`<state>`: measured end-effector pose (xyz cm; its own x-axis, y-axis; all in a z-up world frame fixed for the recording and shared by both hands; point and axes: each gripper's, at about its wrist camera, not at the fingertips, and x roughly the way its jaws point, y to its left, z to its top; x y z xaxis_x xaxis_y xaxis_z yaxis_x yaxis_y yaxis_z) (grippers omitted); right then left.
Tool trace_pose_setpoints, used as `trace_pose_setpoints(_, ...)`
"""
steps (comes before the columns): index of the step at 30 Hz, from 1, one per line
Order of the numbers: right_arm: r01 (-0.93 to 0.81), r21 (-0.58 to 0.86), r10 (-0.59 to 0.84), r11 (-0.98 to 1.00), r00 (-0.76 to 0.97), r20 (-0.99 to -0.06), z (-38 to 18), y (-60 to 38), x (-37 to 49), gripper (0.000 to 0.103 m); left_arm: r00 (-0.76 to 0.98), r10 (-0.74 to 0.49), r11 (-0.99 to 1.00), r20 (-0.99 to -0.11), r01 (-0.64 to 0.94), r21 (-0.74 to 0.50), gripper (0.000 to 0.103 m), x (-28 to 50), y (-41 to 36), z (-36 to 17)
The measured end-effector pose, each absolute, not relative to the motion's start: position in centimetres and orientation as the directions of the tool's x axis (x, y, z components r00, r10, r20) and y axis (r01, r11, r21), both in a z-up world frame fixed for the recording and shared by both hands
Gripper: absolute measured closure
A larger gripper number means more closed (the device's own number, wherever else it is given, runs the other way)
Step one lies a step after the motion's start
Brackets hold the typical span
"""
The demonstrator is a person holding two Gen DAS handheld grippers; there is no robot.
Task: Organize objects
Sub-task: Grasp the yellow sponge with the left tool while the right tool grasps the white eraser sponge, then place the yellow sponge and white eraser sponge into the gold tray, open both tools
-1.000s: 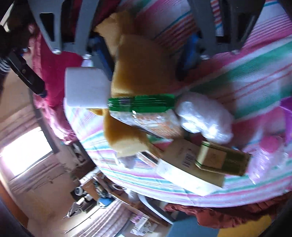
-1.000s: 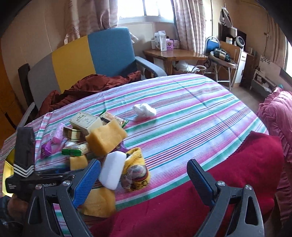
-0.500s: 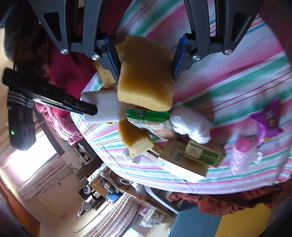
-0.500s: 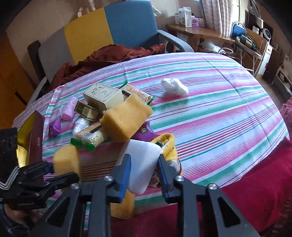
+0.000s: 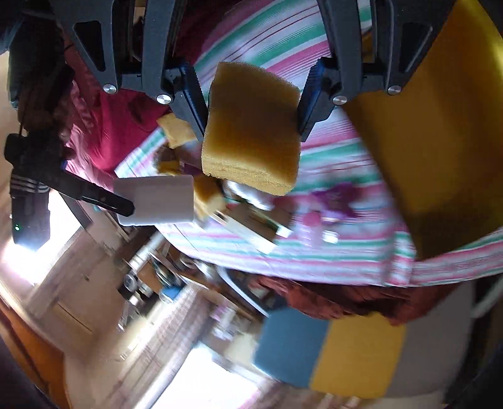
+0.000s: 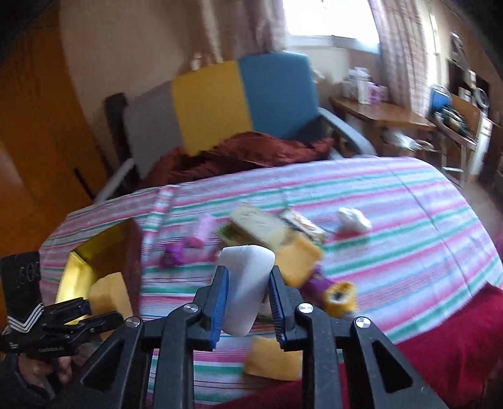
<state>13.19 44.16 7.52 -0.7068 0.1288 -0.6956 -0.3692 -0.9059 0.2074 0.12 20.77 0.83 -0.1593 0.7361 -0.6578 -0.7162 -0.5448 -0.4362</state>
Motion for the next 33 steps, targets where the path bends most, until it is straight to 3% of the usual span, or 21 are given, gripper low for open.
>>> trace_pose_setpoints(10, -0.041, 0.345, -0.218, -0.938, -0.701, -0.679, 6.0, 32.8, 4.3, 0.078, -0.454, 0.546, -0.808, -0.704, -0.507, -0.3, 0.044, -3.2, 5.8, 0.5)
trace_pose_setpoints(12, 0.013, 0.399, -0.303, -0.917, -0.673, -0.675, 5.3, 30.7, 2.5, 0.078, -0.483, 0.497, -0.845, -0.721, -0.459, -0.275, 0.036, -3.1, 3.7, -0.2)
trace_pose_setpoints(15, 0.066, 0.455, -0.392, -0.888, -0.624, -0.676, 4.2, 27.1, 0.6, 0.072, -0.533, 0.42, -0.897, -0.734, -0.37, -0.243, 0.013, -2.6, 0.6, -0.9)
trace_pose_setpoints(16, 0.062, 0.442, -0.384, -0.895, -0.614, -0.69, 3.8, 26.5, 0.0, 0.06, -0.552, 0.388, -0.915, -0.738, -0.329, -0.235, 0.007, -2.5, -0.5, -1.2)
trace_pose_setpoints(18, 0.049, 0.393, -0.342, -0.918, -0.6, -0.723, 3.1, 25.1, -0.9, 0.047, -0.565, 0.355, -0.93, -0.745, -0.292, -0.222, 0.006, -2.4, -1.2, -1.2)
trace_pose_setpoints(21, 0.062, 0.358, -0.325, -0.932, -0.583, -0.745, 2.4, 24.0, -0.9, 0.045, -0.59, 0.326, -0.944, -0.739, -0.245, -0.221, 0.005, -2.2, -2.6, -1.0)
trace_pose_setpoints(25, 0.071, 0.273, -0.26, -0.959, -0.599, -0.757, 1.8, 23.0, -0.6, 0.034, -0.658, 0.238, -0.971, -0.714, -0.167, -0.17, 0.005, -1.4, -3.2, 0.1)
trace_pose_setpoints(30, 0.066, 0.0, -0.048, -0.998, -0.72, -0.693, 2.2, 20.3, 1.5, 0.034, -0.715, 0.189, -0.981, -0.673, -0.106, -0.163, 0.003, -1.4, -2.9, 1.8)
trace_pose_setpoints(33, 0.044, -0.091, 0.027, -0.995, -0.753, -0.658, 2.0, 18.9, 2.2, 0.033, -0.743, 0.158, -0.986, -0.651, -0.08, -0.148, 0.002, -1.0, -2.9, 2.7)
